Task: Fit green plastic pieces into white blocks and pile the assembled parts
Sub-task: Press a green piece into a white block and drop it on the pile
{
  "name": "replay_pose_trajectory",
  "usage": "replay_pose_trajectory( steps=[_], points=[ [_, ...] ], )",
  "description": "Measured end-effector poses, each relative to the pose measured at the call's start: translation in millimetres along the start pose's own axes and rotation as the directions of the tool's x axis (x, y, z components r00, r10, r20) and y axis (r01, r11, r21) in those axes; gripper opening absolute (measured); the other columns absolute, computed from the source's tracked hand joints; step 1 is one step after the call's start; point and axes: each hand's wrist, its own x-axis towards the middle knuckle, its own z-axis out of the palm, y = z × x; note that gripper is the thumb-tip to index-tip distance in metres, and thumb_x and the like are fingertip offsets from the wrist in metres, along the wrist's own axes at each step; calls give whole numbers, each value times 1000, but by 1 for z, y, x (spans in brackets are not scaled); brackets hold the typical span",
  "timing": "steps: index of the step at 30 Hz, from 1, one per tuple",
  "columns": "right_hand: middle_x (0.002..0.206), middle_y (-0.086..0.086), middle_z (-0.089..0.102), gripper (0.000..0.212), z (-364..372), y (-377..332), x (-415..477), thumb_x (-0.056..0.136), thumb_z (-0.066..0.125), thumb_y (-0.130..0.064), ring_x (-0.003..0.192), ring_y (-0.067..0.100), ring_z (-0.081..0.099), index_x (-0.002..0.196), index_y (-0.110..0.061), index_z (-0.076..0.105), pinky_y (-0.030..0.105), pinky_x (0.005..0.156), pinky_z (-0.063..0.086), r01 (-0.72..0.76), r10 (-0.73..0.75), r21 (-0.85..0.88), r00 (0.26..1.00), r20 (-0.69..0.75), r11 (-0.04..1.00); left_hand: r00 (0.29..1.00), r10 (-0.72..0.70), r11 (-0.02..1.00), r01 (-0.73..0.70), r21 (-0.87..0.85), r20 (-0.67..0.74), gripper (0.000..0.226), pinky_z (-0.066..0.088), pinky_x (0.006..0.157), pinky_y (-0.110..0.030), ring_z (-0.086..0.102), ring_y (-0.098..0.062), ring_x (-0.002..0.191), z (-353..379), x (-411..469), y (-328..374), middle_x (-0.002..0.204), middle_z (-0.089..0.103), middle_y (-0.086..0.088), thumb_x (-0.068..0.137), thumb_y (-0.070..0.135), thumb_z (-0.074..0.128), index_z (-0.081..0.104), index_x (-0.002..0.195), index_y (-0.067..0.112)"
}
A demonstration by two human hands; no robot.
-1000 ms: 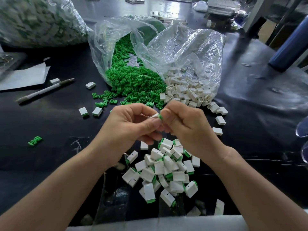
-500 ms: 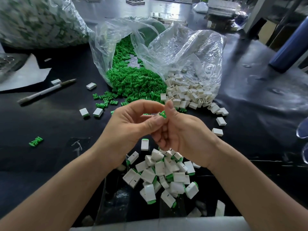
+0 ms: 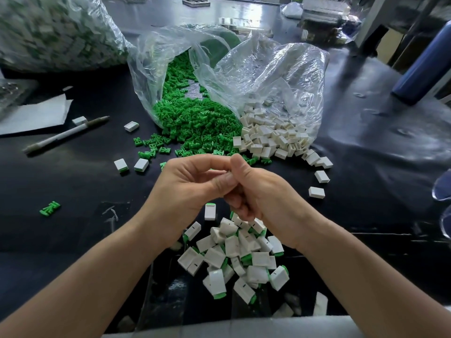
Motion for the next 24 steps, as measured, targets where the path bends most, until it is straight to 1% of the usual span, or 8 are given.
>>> replay_pose_trajectory(
  steps=[2,5,8,13,16,19,22,24],
  points=[
    [54,-6,44,73,-2,1,1,75,32,-57,52,9,36,96,8,56,19,47,30,-28,27,46,999,22,999,1000,-14,1000,14,-16,-9,27,54,53,-35,60,-32,51,0,1,0,62,62,-26,74,5,58,62,94,-13],
    [54,-4,48,60,-4,0,2,72,33,-57,50,9,40,82,-1,54,21,49,31,-46,42,85,998,46,995,1000,-27,999,27,-41,-11,25,54,53,-35,61,-30,51,-1,1,0,60,63,-19,72,6,60,62,91,-11],
    [53,-7,50,58,-5,2,3,74,34,-56,48,6,42,83,-3,54,19,48,33,-32,31,60,999,18,998,999,-40,997,40,-72,8,17,54,56,-36,61,-31,52,-2,0,1,61,64,-20,75,2,64,66,88,-7],
    [52,-9,50,49,-5,2,2,75,33,-57,47,5,42,68,-11,50,17,46,33,-4,4,40,1000,-8,999,994,-95,995,93,-45,-47,29,53,65,-35,64,-30,58,-6,2,0,66,67,-16,70,6,57,65,94,-9],
    [54,-7,50,60,-5,2,2,73,32,-57,48,6,43,78,-2,54,17,48,33,-5,5,0,1000,-1,1000,991,-114,993,112,-25,-72,32,53,67,-35,63,-29,59,-6,3,-1,68,67,-15,68,6,57,65,94,-11],
    [59,-5,49,77,-5,3,2,76,32,-53,51,5,42,106,14,53,17,50,34,12,-11,-61,1000,5,998,992,-112,993,110,-40,-66,27,56,63,-33,61,-31,58,-6,2,1,70,66,-22,66,2,57,68,88,-8],
    [60,-6,47,79,-3,1,1,75,33,-52,50,3,41,117,12,51,14,49,34,44,-47,-116,999,-24,992,994,-106,993,104,-59,-30,22,57,61,-31,62,-33,59,-4,1,5,77,62,-34,62,-3,64,66,83,-10],
    [59,-7,47,77,-3,0,1,74,35,-51,50,1,41,116,10,53,13,50,35,61,-68,-136,996,-52,989,993,-119,990,116,-79,-28,21,57,63,-29,64,-32,61,-5,2,3,75,64,-31,63,-3,62,67,83,-8]
  ],
)
